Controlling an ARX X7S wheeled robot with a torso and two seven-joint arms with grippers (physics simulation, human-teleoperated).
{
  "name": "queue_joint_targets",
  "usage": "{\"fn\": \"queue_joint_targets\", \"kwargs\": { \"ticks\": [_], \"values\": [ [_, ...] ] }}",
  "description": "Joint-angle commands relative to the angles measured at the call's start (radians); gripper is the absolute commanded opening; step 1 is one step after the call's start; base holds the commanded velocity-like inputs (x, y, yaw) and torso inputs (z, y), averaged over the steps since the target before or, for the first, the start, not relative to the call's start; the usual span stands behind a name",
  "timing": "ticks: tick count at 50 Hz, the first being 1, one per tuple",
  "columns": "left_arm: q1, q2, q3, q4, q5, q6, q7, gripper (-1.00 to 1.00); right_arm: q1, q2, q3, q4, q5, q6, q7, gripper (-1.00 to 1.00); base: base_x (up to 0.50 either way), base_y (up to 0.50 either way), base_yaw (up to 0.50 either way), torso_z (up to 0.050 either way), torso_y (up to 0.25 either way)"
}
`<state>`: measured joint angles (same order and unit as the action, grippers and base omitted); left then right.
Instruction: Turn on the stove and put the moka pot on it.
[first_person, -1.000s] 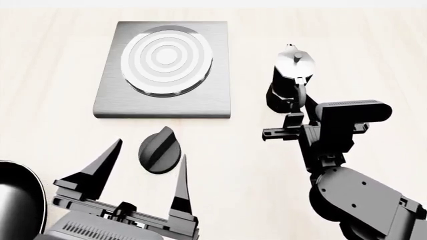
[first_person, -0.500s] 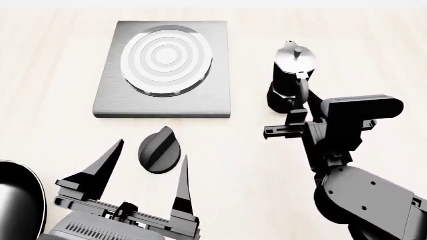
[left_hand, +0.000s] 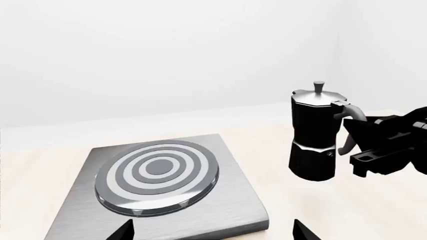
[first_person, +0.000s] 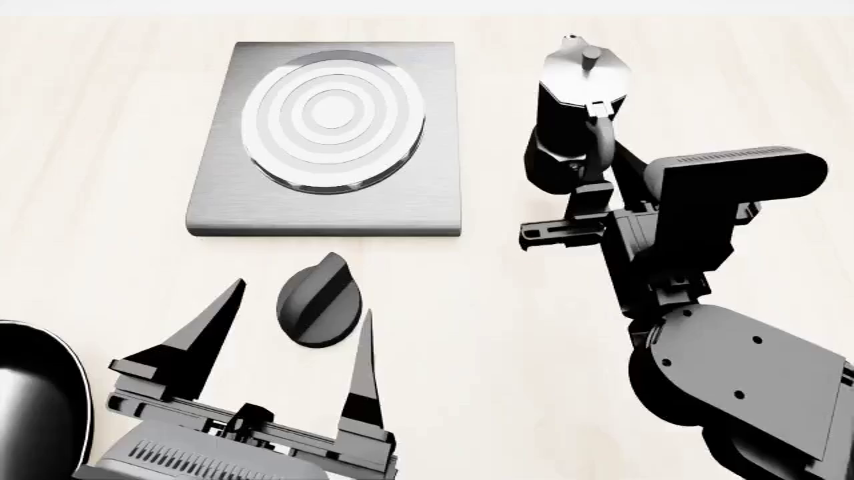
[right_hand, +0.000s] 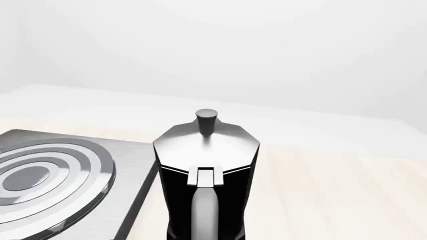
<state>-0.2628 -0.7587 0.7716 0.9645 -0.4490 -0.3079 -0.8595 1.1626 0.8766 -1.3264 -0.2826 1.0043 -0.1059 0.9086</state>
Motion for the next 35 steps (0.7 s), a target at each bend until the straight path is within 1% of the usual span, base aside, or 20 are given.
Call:
{"fn": "queue_joint_targets", "kwargs": {
  "ticks": [1,17,29,35],
  "values": [
    [0.009,-0.009,-0.004,-0.005,-0.001,0.019,0.000,1.00,0.076,-0.060,0.034,0.032,-0.010,0.039,-0.027,-1.00,0.00,0.00,0.00,0.000,0.000],
    [0.002,-0.016,-0.012,0.000,-0.021,0.022,-0.004,1.00,0.177,-0.217,0.060,0.189,0.023,0.081,-0.114,-1.00,0.00,0.00,0.00,0.000,0.001],
    [0.002,-0.023,-0.019,-0.006,-0.029,0.032,-0.005,1.00,0.238,-0.317,0.074,0.299,0.032,0.094,-0.181,-1.00,0.00,0.00,0.00,0.000,0.001],
    [0.004,-0.028,-0.022,-0.005,-0.033,0.038,-0.007,1.00,0.258,-0.386,0.081,0.371,0.032,0.085,-0.221,-1.00,0.00,0.00,0.00,0.000,0.002]
  ]
}}
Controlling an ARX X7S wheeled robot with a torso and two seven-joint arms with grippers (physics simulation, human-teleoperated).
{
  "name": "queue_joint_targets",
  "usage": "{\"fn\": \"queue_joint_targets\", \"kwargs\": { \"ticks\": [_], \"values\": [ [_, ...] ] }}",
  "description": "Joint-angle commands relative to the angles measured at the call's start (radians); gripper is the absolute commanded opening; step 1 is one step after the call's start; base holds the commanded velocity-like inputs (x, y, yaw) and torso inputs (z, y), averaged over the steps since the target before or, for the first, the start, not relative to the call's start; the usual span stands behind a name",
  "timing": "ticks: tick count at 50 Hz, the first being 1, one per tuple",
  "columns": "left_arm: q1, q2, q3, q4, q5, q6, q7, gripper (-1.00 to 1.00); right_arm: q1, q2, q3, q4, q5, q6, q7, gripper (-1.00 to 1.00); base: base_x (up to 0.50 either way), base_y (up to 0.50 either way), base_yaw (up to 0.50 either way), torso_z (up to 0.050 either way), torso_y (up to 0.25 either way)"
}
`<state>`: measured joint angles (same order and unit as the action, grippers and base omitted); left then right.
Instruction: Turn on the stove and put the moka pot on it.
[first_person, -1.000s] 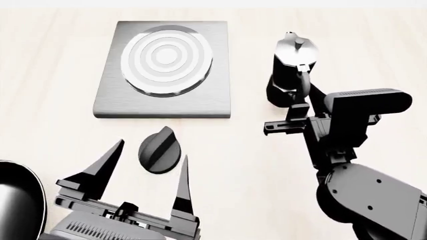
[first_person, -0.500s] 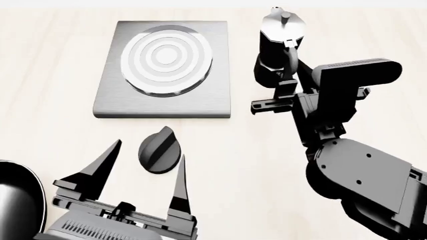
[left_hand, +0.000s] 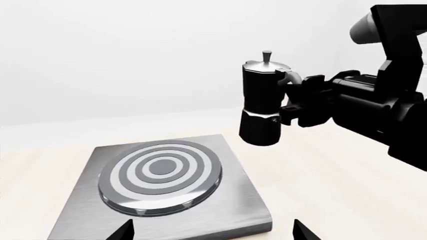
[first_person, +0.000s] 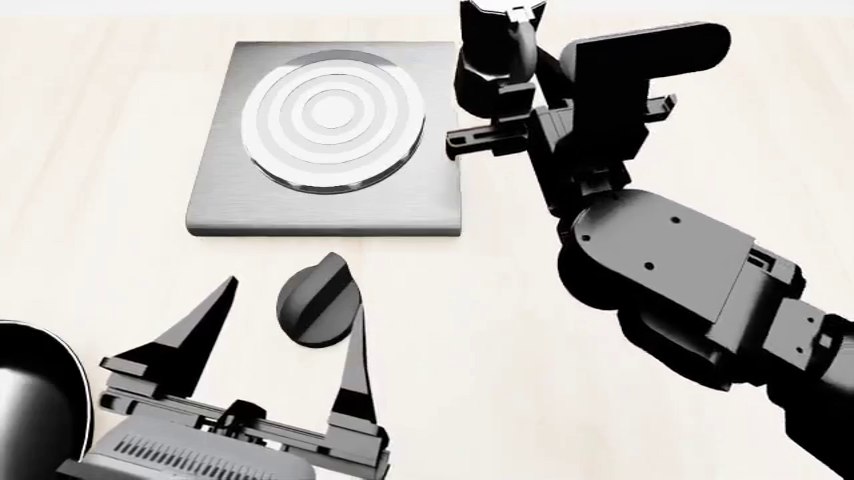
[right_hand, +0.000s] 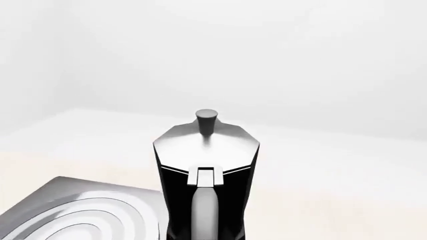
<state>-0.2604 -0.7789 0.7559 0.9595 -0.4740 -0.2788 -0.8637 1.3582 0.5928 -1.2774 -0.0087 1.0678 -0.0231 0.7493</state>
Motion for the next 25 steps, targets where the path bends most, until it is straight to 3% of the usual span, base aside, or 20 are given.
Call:
{"fn": "queue_joint_targets", "kwargs": {
  "ticks": [1,25],
  "values": [
    [0.001,-0.009,-0.007,0.001,-0.009,0.009,-0.004,1.00,0.065,-0.110,0.033,0.107,-0.031,0.001,-0.066,-1.00,0.00,0.00,0.00,0.000,0.000],
    [0.012,-0.038,-0.036,0.001,-0.040,0.047,-0.013,1.00,0.110,-0.304,0.028,0.314,-0.045,-0.013,-0.190,-1.00,0.00,0.00,0.00,0.001,0.001]
  ]
}}
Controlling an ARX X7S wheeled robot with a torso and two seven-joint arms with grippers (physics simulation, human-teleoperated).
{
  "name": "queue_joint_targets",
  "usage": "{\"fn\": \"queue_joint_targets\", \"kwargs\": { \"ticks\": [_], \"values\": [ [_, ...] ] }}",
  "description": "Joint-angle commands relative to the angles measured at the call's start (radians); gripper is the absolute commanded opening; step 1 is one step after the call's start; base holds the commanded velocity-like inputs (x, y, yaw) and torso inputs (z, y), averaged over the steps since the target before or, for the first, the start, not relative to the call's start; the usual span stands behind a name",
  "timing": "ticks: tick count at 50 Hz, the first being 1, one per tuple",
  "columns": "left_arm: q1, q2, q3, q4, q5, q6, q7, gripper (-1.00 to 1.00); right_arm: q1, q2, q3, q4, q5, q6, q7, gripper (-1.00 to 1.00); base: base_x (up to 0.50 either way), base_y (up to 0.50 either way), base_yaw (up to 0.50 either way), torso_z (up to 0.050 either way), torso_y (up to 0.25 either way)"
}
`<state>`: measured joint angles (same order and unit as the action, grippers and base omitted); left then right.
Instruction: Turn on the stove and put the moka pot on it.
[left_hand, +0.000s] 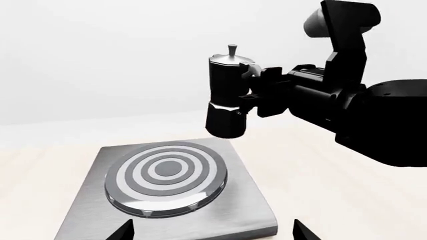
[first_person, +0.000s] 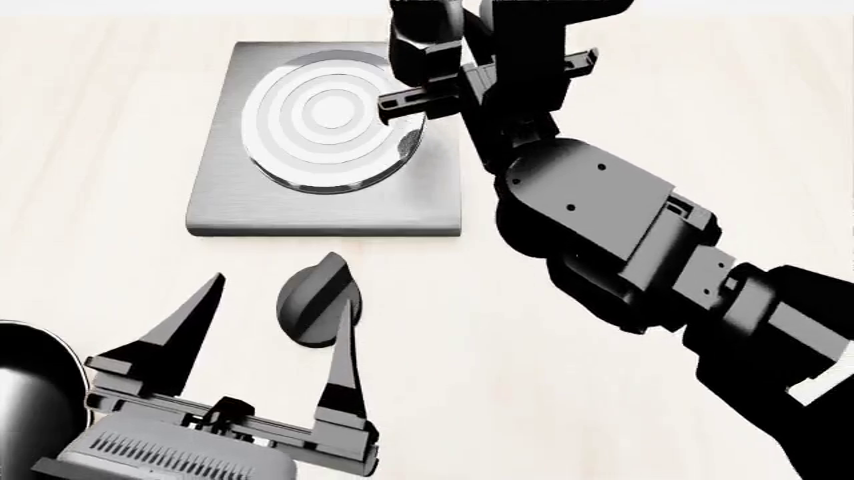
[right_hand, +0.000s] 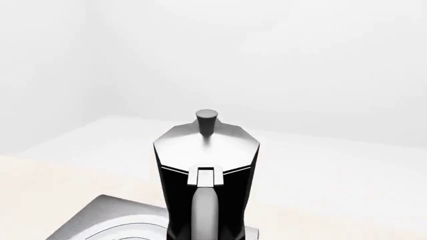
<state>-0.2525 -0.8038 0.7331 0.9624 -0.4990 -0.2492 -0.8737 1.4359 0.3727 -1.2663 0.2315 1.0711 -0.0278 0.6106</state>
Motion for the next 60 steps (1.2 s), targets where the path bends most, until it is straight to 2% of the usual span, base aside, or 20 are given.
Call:
{"fn": "queue_joint_targets", "kwargs": {
  "ticks": [1,31,60],
  "values": [
    [0.005,-0.014,-0.014,-0.004,-0.015,0.019,-0.003,1.00,0.034,-0.094,0.015,0.084,-0.051,-0.008,-0.059,-1.00,0.00,0.00,0.00,0.000,0.000],
    [0.009,-0.021,-0.011,-0.010,-0.014,0.030,-0.008,1.00,0.056,-0.269,-0.001,0.292,-0.057,-0.023,-0.212,-1.00,0.00,0.00,0.00,0.000,0.001],
    [-0.003,-0.012,0.005,-0.012,-0.012,0.019,-0.009,1.00,0.028,-0.282,-0.018,0.272,-0.045,-0.013,-0.232,-1.00,0.00,0.00,0.00,0.000,0.001]
  ]
}}
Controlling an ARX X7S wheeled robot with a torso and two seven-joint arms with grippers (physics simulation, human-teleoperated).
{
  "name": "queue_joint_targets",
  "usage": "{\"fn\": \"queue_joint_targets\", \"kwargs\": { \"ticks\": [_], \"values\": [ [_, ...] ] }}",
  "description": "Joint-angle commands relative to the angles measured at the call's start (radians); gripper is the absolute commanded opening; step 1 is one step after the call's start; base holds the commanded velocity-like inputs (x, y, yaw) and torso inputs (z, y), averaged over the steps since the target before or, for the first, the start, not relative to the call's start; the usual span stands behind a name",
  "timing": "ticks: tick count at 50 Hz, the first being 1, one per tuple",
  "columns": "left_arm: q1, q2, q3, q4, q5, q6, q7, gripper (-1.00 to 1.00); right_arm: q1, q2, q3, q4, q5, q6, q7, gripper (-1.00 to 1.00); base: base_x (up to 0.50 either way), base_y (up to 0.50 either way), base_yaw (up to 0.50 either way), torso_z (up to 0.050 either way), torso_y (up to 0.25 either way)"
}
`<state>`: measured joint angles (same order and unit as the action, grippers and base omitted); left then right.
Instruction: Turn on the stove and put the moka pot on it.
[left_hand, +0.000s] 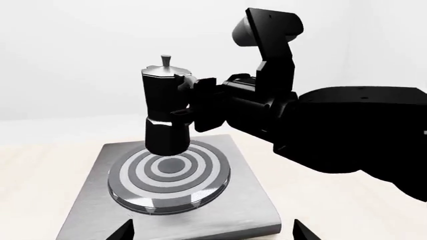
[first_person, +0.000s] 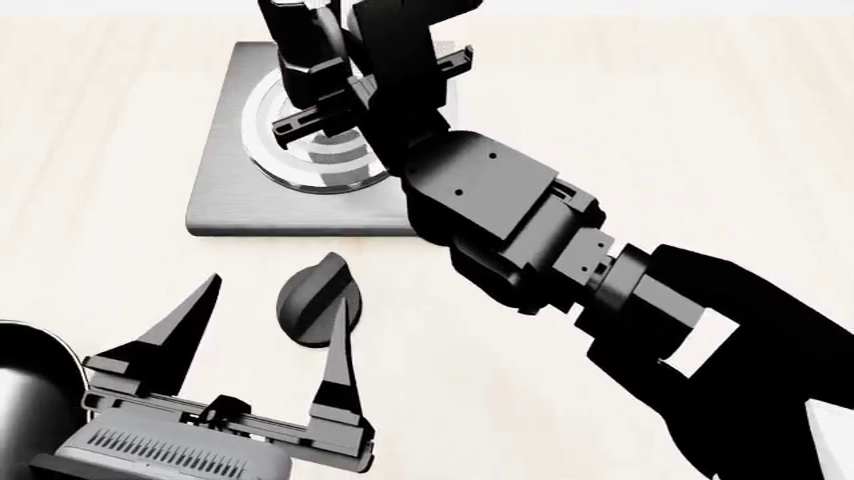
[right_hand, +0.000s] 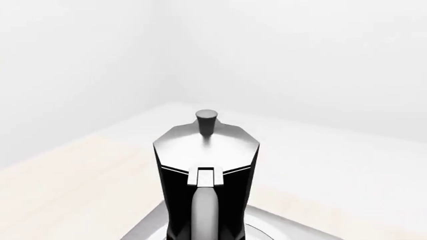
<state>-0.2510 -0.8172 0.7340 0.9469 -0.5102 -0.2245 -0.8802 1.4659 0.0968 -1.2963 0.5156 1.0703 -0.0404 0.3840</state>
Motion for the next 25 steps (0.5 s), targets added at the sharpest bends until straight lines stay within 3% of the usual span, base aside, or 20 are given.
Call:
{"fn": "queue_joint_targets", "kwargs": {
  "ticks": [1,25],
  "values": [
    [-0.003,0.001,0.005,0.001,0.001,-0.002,-0.002,1.00,-0.002,-0.006,0.010,-0.012,-0.046,0.001,-0.004,-1.00,0.00,0.00,0.00,0.000,0.000],
    [-0.007,-0.009,0.003,0.014,-0.008,-0.001,-0.012,1.00,-0.030,-0.012,-0.005,0.003,-0.051,0.003,-0.006,-1.00,0.00,0.00,0.00,0.000,0.001]
  ]
}}
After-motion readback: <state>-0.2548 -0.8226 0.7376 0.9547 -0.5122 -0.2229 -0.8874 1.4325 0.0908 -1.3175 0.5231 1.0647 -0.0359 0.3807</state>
